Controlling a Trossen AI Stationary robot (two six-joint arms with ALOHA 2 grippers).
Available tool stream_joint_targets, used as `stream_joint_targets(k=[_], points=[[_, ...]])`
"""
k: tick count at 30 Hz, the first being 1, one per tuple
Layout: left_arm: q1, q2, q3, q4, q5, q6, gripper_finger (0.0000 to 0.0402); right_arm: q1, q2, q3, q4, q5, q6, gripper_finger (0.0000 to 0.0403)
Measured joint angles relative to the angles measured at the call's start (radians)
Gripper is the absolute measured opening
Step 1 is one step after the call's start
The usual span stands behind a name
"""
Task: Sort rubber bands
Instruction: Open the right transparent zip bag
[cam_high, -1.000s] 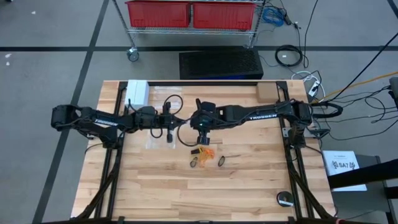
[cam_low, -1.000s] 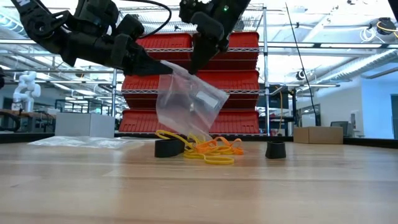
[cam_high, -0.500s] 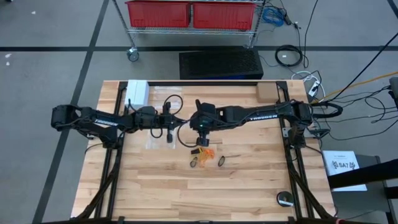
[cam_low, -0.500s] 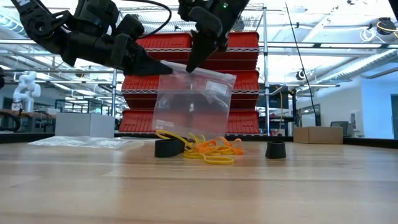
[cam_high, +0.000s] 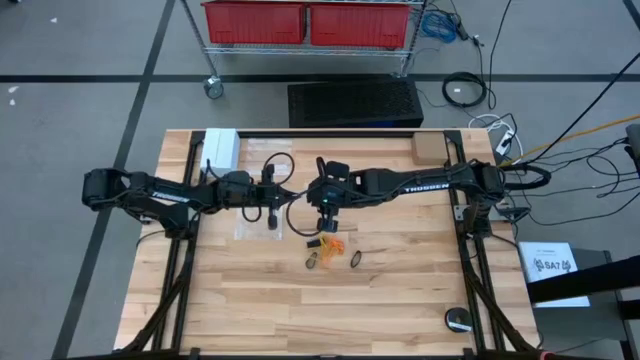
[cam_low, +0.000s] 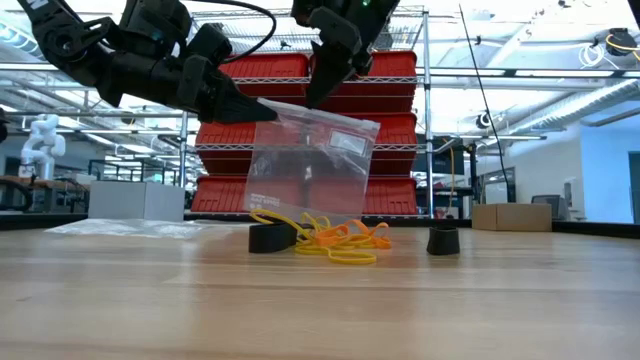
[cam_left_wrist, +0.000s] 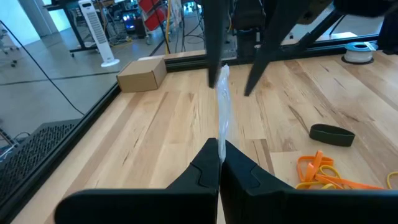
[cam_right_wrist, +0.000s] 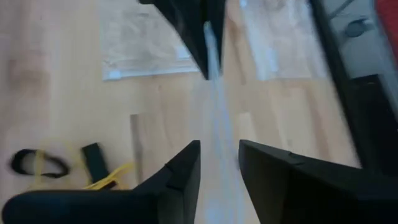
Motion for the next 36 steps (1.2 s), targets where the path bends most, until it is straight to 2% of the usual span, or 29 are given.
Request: stream_joint_targets(k=[12, 20, 23, 28, 36], points=[[0.000, 0.000, 0.000, -0.001, -0.005, -0.001, 0.0002, 0.001, 0.000, 0.000, 0.011, -0.029, 0.003, 0.0079], [0.000, 0.000, 0.000, -0.008, -0.005, 0.002, 0.0002, 0.016, -0.014, 0.001, 0.010, 0.032, -0.045, 0.0075], [0.000, 0.000, 0.000, -0.008, -0.005, 0.002, 0.0002, 0.007, -0.013, 0.001, 0.014, 0.029, -0.065, 0.0059], [0.000, 0.000, 0.000, -0.008, -0.005, 0.002, 0.0002, -0.002, -0.013, 0.001, 0.026, 0.025, -0.093, 0.0006], [0.000, 0.000, 0.000, -0.007, -0.005, 0.002, 0.0002, -0.007, 0.003, 0.001, 0.033, -0.005, -0.110, 0.0001]])
